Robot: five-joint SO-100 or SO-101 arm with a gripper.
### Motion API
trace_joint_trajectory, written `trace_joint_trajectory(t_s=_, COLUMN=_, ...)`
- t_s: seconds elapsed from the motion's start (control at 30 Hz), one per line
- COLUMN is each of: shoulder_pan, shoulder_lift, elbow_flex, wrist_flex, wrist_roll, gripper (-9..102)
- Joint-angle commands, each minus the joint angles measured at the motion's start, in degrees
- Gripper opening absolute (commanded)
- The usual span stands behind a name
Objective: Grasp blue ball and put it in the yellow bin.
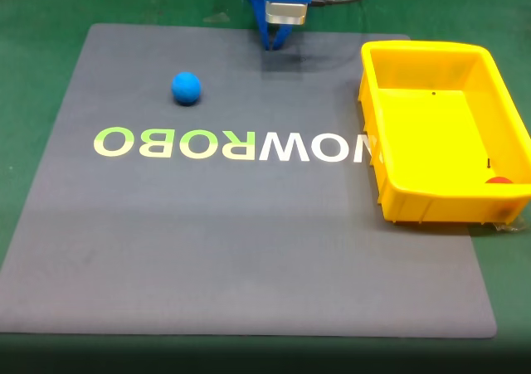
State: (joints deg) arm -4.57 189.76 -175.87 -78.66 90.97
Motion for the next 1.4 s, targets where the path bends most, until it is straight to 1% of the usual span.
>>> trace_joint_trajectory(t_s=0.0, shoulder_pan=0.7, shoulder_lift=0.79, elbow_flex=-1.76, wrist_flex=0.0, wrist_roll=1.32, gripper=0)
trace_joint_trajectory(t_s=1.1, shoulder_pan=1.41, shoulder_lift=0.79, elbow_flex=-1.76, wrist_flex=0.09, wrist_roll=0.09, gripper=0)
trace_joint_trajectory(t_s=1.13, shoulder_pan=1.41, shoulder_lift=0.79, elbow_flex=-1.76, wrist_flex=0.09, wrist_roll=0.09, gripper=1)
trace_joint_trajectory(t_s=1.17, shoulder_pan=1.41, shoulder_lift=0.79, elbow_flex=-1.76, wrist_flex=0.35, wrist_roll=-0.44, gripper=6)
trace_joint_trajectory(t_s=1.3, shoulder_pan=0.79, shoulder_lift=0.7, elbow_flex=-0.44, wrist_flex=1.49, wrist_roll=0.35, gripper=29)
trace_joint_trajectory(t_s=1.33, shoulder_pan=0.7, shoulder_lift=0.7, elbow_flex=0.35, wrist_flex=1.93, wrist_roll=0.79, gripper=33)
trace_joint_trajectory(t_s=1.37, shoulder_pan=0.62, shoulder_lift=0.7, elbow_flex=0.97, wrist_flex=2.37, wrist_roll=1.32, gripper=34)
